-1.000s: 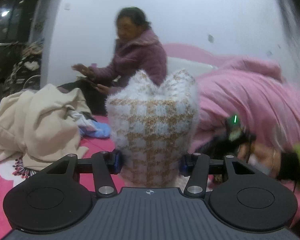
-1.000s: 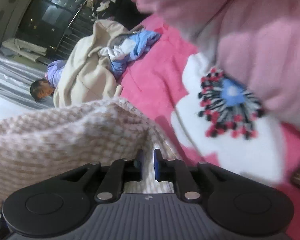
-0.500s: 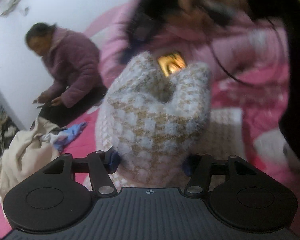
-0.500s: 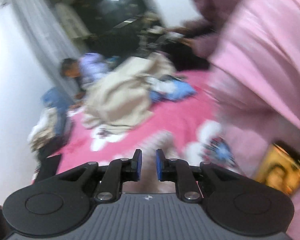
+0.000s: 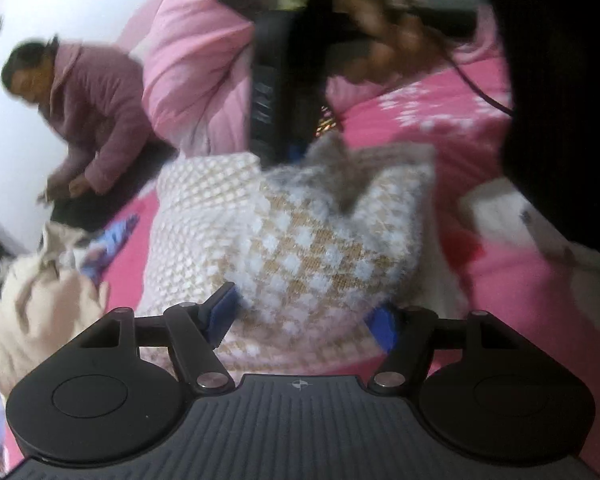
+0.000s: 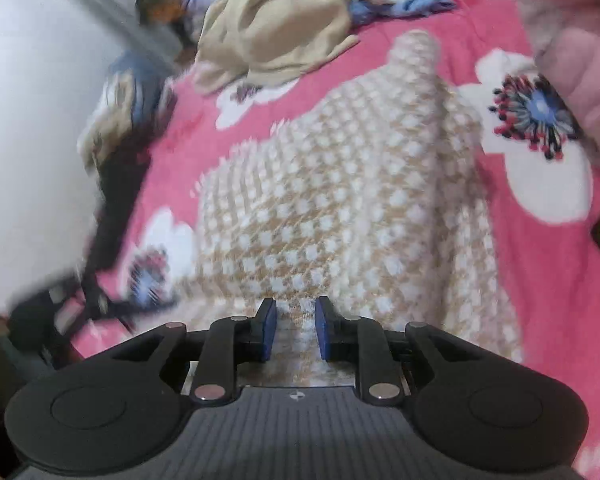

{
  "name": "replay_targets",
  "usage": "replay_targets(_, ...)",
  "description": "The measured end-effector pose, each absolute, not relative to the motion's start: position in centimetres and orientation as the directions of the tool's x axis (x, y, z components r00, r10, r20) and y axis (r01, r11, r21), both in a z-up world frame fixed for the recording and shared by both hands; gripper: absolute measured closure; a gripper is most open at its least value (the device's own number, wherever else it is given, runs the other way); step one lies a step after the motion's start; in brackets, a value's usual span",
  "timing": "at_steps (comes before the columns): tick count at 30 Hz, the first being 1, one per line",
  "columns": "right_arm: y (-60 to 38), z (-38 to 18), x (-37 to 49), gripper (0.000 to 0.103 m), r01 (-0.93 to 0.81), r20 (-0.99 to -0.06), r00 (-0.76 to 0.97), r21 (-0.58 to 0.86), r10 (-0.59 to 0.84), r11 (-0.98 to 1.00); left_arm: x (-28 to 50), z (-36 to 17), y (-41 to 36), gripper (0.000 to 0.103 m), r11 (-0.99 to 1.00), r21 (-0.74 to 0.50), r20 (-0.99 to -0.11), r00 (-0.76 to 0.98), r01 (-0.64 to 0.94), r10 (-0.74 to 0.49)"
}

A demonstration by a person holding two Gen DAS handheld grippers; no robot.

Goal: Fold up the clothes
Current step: 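Fold the held end over the jacket with the left gripper and release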

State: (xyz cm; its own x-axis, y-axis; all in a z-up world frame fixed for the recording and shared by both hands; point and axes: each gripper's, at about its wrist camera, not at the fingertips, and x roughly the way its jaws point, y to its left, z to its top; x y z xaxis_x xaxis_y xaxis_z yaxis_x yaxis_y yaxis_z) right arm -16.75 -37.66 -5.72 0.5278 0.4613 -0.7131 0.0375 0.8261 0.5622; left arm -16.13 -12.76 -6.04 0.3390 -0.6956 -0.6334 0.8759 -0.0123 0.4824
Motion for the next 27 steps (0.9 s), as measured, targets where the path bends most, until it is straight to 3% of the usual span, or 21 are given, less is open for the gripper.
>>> replay_targets(3,-40.3,-4.0,-17.8,0.073,0.094,-0.656,0.592,0.633,0.468,0.768,-15.4,-5.3,-11.5,0.031,-0.001,0.388,-0.683,0.287,0.922,-0.672)
replay_targets(7,-44.3,-4.0,-19.3,0.065,0.22,-0.61,0.645,0.725,0.459,0.653,-13.2,-4.5,-9.7,0.031,0.114,0.147,-0.76,0.186,0.983,-0.623)
replay_targets(10,-46.2,-5.7,-20.4,0.053,0.317,-0.608,0.645,0.764,0.463,0.562,-11.6,-3.7,-8.6,0.031,0.242,-0.034,-0.759,0.132,0.97,-0.638)
replay_targets(14,-46.4,-8.8,-20.6,0.051,0.393,-0.585,0.598,0.81,0.548,0.436,-9.6,-2.9,-8.7,0.03,0.327,-0.308,-0.697,0.022,0.894,-0.716)
replay_targets(18,-45.1,-9.6,-20.1,0.052,0.368,-0.544,0.568,0.839,0.618,0.401,-11.0,-3.1,-10.9,0.03,0.261,-0.313,-0.687,-0.028,0.913,-0.726)
replay_targets(21,-44.3,-9.2,-20.1,0.06,0.335,-0.529,0.551,0.849,0.646,0.409,-11.6,-4.4,-12.8,0.028,0.274,-0.303,-0.709,-0.024,0.913,-0.705)
replay_targets(23,-43.8,-9.1,-20.1,0.07,0.318,-0.529,0.54,0.849,0.655,0.423,-11.3,-5.0,-13.4,0.021,0.286,-0.329,-0.708,-0.034,0.9,-0.706)
replay_targets(27,-43.6,-9.5,-20.2,0.073,0.32,-0.53,0.527,0.848,0.664,0.422,-10.4,-5.9,-13.7,0.013,0.32,-0.43,-0.693,-0.082,0.844,-0.716)
